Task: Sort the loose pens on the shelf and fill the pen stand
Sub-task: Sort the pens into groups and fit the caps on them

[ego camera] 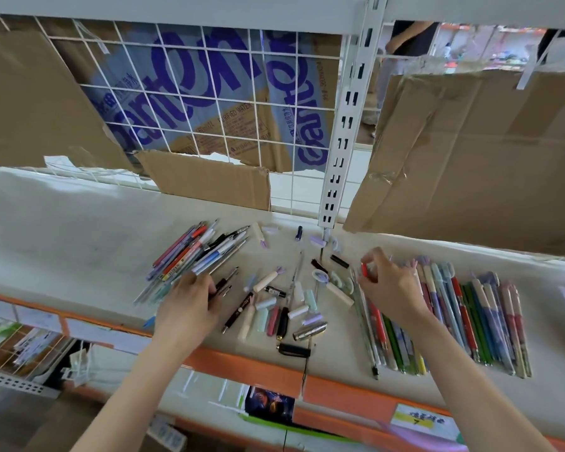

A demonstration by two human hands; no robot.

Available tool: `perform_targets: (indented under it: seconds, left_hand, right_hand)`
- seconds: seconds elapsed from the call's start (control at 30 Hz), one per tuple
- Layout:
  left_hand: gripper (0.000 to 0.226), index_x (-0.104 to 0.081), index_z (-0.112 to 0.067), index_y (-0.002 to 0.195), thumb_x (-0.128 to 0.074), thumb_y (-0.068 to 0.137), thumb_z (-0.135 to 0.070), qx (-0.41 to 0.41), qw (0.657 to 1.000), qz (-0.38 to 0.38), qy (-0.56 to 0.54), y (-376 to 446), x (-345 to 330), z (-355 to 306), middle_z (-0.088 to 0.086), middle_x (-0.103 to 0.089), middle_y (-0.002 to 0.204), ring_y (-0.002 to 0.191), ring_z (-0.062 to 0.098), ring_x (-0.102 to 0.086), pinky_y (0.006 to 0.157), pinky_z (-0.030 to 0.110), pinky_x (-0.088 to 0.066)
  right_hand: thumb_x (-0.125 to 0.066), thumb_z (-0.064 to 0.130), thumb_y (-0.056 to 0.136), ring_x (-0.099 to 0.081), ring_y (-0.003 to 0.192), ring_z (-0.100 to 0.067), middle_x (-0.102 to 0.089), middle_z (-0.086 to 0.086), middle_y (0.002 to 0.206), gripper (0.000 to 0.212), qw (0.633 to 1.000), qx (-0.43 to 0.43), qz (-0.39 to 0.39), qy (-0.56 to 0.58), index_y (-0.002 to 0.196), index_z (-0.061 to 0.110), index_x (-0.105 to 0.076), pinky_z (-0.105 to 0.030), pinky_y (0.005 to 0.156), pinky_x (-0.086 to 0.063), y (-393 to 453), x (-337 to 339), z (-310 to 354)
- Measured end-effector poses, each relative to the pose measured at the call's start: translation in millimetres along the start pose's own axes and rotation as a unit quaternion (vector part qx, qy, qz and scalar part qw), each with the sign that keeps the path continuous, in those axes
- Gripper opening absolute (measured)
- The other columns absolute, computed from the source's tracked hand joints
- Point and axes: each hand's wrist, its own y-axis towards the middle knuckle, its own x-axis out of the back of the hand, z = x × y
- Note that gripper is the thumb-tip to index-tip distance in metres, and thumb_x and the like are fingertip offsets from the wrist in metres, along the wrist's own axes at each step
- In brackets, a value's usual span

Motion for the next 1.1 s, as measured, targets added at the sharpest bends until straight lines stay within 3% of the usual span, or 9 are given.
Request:
perform_targets:
  seconds: [0.1, 0.17, 0.23, 0.37, 0.5, 0.67, 0.9, 1.0, 1.1]
  left_hand:
    - [0.020, -0.060, -0.012, 0.096, -0.061, 0.086, -0.030, 0.012, 0.999, 0.012, 0.033, -2.2, -0.1, 0.7, 0.006, -0.054, 0.102, 0.092, 0.027, -0.057, 0.065, 0.031, -0.040]
    - [0.023, -0.060, -0.014, 0.099, -0.059, 0.087, -0.033, 0.008, 0.998, 0.022, 0.054, -3.0, 0.3, -3.3, 0.005, -0.051, 0.106, 0.097, 0.026, -0.055, 0.067, 0.031, -0.039]
    - [0.024, -0.060, -0.015, 0.102, -0.057, 0.088, -0.034, 0.008, 0.998, 0.026, 0.062, -3.7, 0.8, -6.5, 0.004, -0.050, 0.109, 0.099, 0.024, -0.054, 0.069, 0.030, -0.039]
    - [0.024, -0.062, -0.014, 0.103, -0.053, 0.091, -0.033, 0.011, 0.998, 0.012, 0.063, -3.3, -0.4, -5.1, 0.006, -0.051, 0.108, 0.099, 0.025, -0.055, 0.068, 0.031, -0.039]
    - [0.020, -0.065, -0.006, 0.094, -0.055, 0.091, -0.023, -0.016, 0.998, -0.025, 0.048, -1.8, -4.6, -0.1, 0.012, -0.056, 0.099, 0.088, 0.032, -0.059, 0.061, 0.031, -0.034]
    - [0.010, -0.063, -0.008, 0.088, -0.063, 0.086, -0.018, -0.029, 0.998, -0.052, 0.008, -2.9, -4.6, 4.0, 0.010, -0.061, 0.091, 0.081, 0.031, -0.060, 0.057, 0.030, -0.037]
    - [0.018, -0.059, -0.007, 0.084, -0.074, 0.073, -0.006, -0.061, 0.997, -0.045, -0.025, -9.2, -5.4, 10.9, 0.011, -0.060, 0.083, 0.075, 0.034, -0.060, 0.056, 0.030, -0.041]
    - [0.013, -0.061, -0.011, 0.085, -0.070, 0.080, -0.020, -0.079, 0.995, -0.021, -0.066, -12.4, -5.1, 4.8, 0.004, -0.055, 0.087, 0.074, 0.028, -0.058, 0.060, 0.035, -0.048]
    - [0.022, -0.063, -0.016, 0.094, -0.064, 0.084, -0.036, -0.081, 0.995, 0.024, -0.045, -15.4, -9.6, -0.2, 0.000, -0.054, 0.096, 0.087, 0.022, -0.056, 0.073, 0.036, -0.046]
  right_hand:
    - [-0.049, 0.016, 0.093, -0.049, 0.080, -0.017, -0.053, -0.006, 0.105, 0.014, 0.996, 0.001, 0.009, -0.086, 0.106, 0.010, -0.053, -0.024, 0.063, -0.036, -2.5, -5.2, 0.9]
    - [-0.050, 0.012, 0.091, -0.048, 0.085, -0.019, -0.045, -0.005, 0.102, 0.017, 0.994, 0.032, 0.002, -0.105, 0.108, 0.010, -0.055, -0.024, 0.068, -0.038, -3.5, -8.5, 4.7]
    - [-0.056, 0.008, 0.088, -0.047, 0.074, -0.012, -0.045, 0.000, 0.093, 0.013, 0.994, 0.095, 0.007, -0.053, 0.099, 0.010, -0.062, -0.014, 0.063, -0.034, -6.5, -10.4, 11.4]
    - [-0.064, 0.012, 0.087, -0.053, 0.072, 0.001, -0.056, 0.010, 0.086, 0.006, 0.966, 0.169, 0.172, 0.090, 0.085, 0.017, -0.068, -0.010, 0.069, -0.042, -19.6, -11.0, 29.6]
    - [-0.069, 0.024, 0.084, -0.054, 0.078, 0.000, -0.053, 0.012, 0.089, 0.010, 0.946, 0.198, 0.235, 0.103, 0.091, 0.017, -0.069, -0.010, 0.074, -0.041, -32.6, -24.4, 41.0]
    - [-0.068, 0.031, 0.083, -0.043, 0.083, -0.002, -0.046, 0.008, 0.092, 0.020, 0.944, 0.270, 0.192, 0.014, 0.098, 0.018, -0.067, -0.033, 0.079, -0.047, -41.8, -47.3, 40.3]
    - [-0.063, 0.028, 0.086, -0.052, 0.088, -0.013, -0.052, 0.003, 0.094, 0.016, 0.951, 0.277, 0.137, -0.004, 0.093, 0.014, -0.064, -0.039, 0.073, -0.049, -39.8, -52.9, 41.7]
    - [-0.062, 0.025, 0.085, -0.052, 0.089, -0.014, -0.053, 0.001, 0.094, 0.014, 0.954, 0.268, 0.137, 0.000, 0.091, 0.013, -0.062, -0.038, 0.074, -0.048, -40.2, -55.0, 41.8]
    - [-0.062, 0.022, 0.085, -0.052, 0.085, -0.010, -0.053, 0.003, 0.092, 0.007, 0.957, 0.234, 0.170, 0.026, 0.088, 0.016, -0.060, -0.033, 0.077, -0.047, -40.3, -52.4, 41.8]
